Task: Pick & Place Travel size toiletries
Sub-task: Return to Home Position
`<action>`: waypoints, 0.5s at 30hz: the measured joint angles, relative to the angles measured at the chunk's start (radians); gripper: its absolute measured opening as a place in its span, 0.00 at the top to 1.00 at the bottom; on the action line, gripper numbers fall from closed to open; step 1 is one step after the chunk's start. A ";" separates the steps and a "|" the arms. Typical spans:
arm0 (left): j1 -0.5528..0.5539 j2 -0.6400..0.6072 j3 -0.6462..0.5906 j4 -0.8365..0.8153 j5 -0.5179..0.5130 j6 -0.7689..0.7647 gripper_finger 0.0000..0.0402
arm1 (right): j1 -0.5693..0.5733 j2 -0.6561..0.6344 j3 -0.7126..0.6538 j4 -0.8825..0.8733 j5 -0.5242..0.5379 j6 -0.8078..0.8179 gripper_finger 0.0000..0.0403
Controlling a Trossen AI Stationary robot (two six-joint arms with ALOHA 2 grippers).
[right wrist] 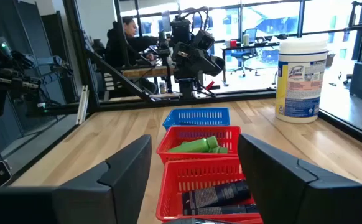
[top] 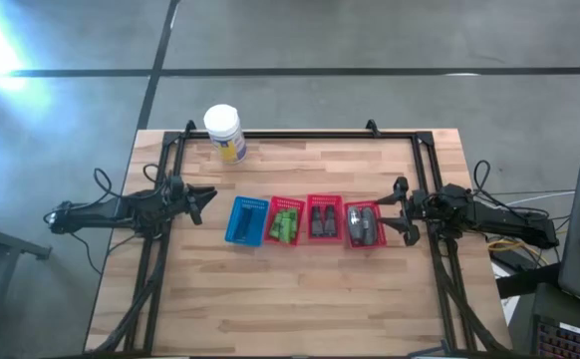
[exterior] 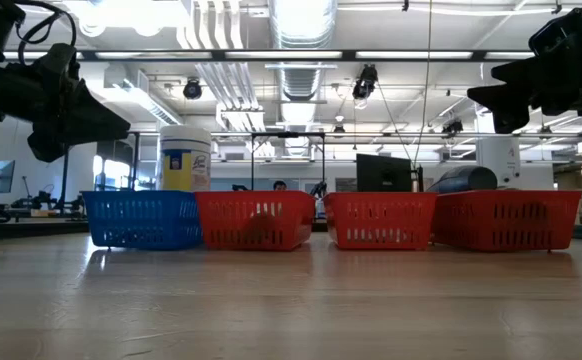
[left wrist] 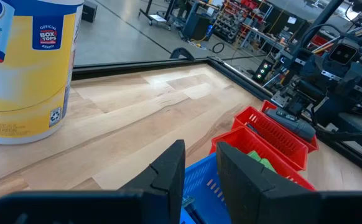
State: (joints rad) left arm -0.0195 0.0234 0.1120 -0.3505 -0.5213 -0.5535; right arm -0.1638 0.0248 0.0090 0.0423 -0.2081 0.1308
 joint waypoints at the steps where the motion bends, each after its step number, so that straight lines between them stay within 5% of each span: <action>1: 0.000 0.000 0.000 0.000 0.000 0.000 0.76 | 0.000 0.000 0.000 0.000 0.000 0.000 0.40; 15: 0.000 0.000 0.000 0.000 0.000 0.000 0.76 | 0.000 0.000 0.000 0.000 0.000 0.000 0.29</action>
State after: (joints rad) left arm -0.0195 0.0232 0.1120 -0.3504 -0.5213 -0.5535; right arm -0.1638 0.0249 0.0090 0.0425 -0.2081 0.1310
